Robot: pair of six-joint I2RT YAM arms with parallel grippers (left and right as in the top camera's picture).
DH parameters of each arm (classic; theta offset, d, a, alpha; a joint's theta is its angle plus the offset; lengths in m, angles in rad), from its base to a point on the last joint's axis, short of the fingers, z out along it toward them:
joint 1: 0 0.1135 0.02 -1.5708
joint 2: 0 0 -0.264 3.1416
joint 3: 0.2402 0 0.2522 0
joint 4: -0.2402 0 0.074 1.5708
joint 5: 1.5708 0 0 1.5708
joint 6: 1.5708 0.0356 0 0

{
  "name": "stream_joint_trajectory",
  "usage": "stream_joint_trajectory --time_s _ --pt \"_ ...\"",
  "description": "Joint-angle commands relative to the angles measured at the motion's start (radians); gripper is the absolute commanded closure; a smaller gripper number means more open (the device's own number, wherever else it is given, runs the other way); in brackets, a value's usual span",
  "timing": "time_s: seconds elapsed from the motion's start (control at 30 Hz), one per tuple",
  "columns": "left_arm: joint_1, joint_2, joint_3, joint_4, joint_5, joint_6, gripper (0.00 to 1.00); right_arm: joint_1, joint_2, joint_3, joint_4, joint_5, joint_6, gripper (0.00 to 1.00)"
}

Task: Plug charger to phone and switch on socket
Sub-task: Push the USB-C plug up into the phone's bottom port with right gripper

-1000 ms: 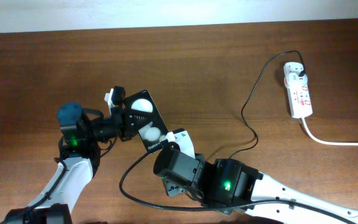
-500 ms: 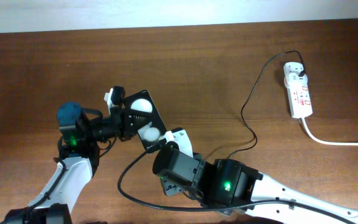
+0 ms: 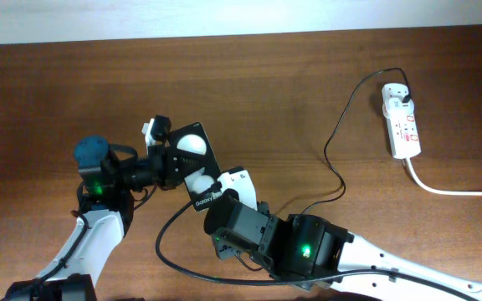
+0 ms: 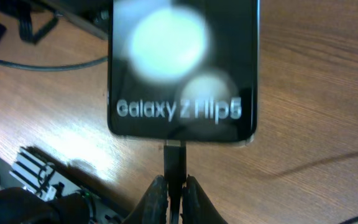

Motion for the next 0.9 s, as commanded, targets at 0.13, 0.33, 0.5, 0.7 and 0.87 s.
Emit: stream_joint_trajectory --time_s 0.13,0.33,0.5,0.7,0.87 --pt "-0.009 -0.003 0.007 0.006 0.066 0.021 1.0 -0.008 -0.014 0.007 0.002 0.05 -0.006 0.78" --pt "-0.009 -0.003 0.007 0.087 0.006 0.044 1.0 -0.006 -0.014 0.007 -0.066 0.023 -0.006 0.66" --pt "-0.009 -0.003 0.007 0.095 -0.042 0.047 1.0 -0.006 -0.01 0.007 -0.063 0.005 -0.006 0.64" --pt "-0.009 -0.003 0.007 0.095 -0.055 0.046 1.0 -0.006 0.049 0.007 -0.035 0.01 -0.007 0.71" --pt "-0.009 -0.003 0.007 0.095 -0.008 0.047 1.0 -0.007 0.053 0.007 -0.003 0.058 -0.037 0.88"
